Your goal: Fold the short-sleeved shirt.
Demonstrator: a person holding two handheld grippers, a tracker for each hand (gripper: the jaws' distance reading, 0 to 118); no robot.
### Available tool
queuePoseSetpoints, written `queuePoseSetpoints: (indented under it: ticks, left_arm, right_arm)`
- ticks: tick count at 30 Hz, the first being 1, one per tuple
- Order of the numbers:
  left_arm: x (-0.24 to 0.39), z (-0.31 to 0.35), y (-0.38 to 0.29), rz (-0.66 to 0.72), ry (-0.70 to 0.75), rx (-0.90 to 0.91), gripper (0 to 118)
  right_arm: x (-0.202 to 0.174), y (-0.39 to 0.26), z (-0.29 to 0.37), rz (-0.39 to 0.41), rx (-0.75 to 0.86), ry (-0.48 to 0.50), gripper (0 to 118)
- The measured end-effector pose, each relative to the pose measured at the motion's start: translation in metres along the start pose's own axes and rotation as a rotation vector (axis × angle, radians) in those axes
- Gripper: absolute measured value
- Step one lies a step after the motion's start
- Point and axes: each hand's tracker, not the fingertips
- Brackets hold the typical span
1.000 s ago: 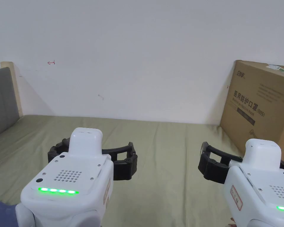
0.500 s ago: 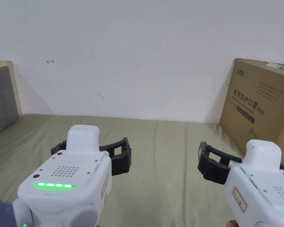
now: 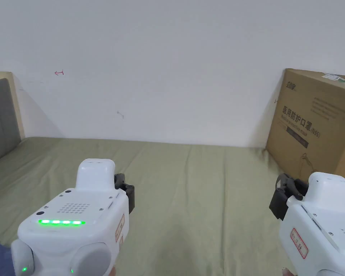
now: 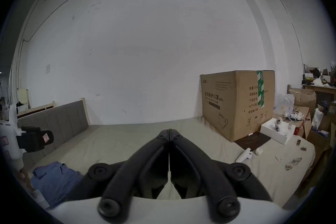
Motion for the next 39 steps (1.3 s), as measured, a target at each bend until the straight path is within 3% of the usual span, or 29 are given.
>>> queuePoseSetpoints:
  ticks: [7, 10, 12, 14, 18, 21, 28, 30, 32, 34, 35, 36, 38, 39]
  left_arm:
    - [-0.011, 0.000, -0.005, 0.037, -0.024, -0.031, 0]
    - [-0.036, 0.013, -0.007, 0.039, -0.014, -0.050, 0]
    - [-0.071, 0.035, -0.008, 0.045, 0.001, -0.033, 0]
    - [-0.108, 0.060, -0.006, 0.029, 0.129, 0.005, 0]
    - [-0.180, 0.115, -0.006, 0.078, 0.333, 0.053, 0]
    - [-0.203, 0.140, -0.009, 0.130, 0.382, 0.080, 0]
    - [-0.211, 0.140, -0.019, 0.060, 0.401, 0.033, 0]
    - [-0.227, 0.124, -0.024, 0.084, 0.370, -0.074, 0]
    - [-0.255, 0.090, -0.036, 0.092, 0.315, -0.359, 0]
    - [-0.294, 0.048, -0.067, 0.211, 0.252, -0.663, 0]
    - [-0.314, 0.033, -0.085, 0.311, 0.216, -0.722, 0]
    - [-0.328, 0.022, -0.099, 0.373, 0.197, -0.759, 5]
    - [-0.350, -0.008, -0.123, 0.428, 0.215, -0.852, 47]
    - [-0.356, -0.018, -0.130, 0.417, 0.248, -0.873, 61]
  right_arm:
    - [-0.010, -0.004, -0.005, 0.021, -0.014, 0.048, 0]
    - [-0.041, -0.013, -0.017, 0.028, -0.029, 0.103, 0]
    - [-0.071, -0.021, -0.031, -0.012, -0.057, 0.173, 0]
    - [-0.108, -0.026, -0.037, -0.016, -0.081, 0.241, 0]
    - [-0.186, -0.034, -0.031, 0.010, -0.079, 0.489, 0]
    - [-0.230, -0.040, -0.024, 0.028, -0.095, 0.603, 0]
    - [-0.263, -0.042, -0.024, 0.074, -0.099, 0.673, 0]
    - [-0.259, -0.042, -0.027, 0.087, -0.119, 0.673, 0]
    - [-0.253, -0.043, -0.029, 0.096, -0.152, 0.652, 0]
    - [-0.244, -0.048, -0.035, 0.086, -0.199, 0.642, 0]
    - [-0.238, -0.051, -0.037, 0.087, -0.216, 0.640, 0]
    - [-0.234, -0.055, -0.040, 0.099, -0.228, 0.630, 0]
    - [-0.225, -0.063, -0.047, 0.145, -0.256, 0.592, 0]
    - [-0.220, -0.066, -0.046, 0.161, -0.268, 0.580, 0]
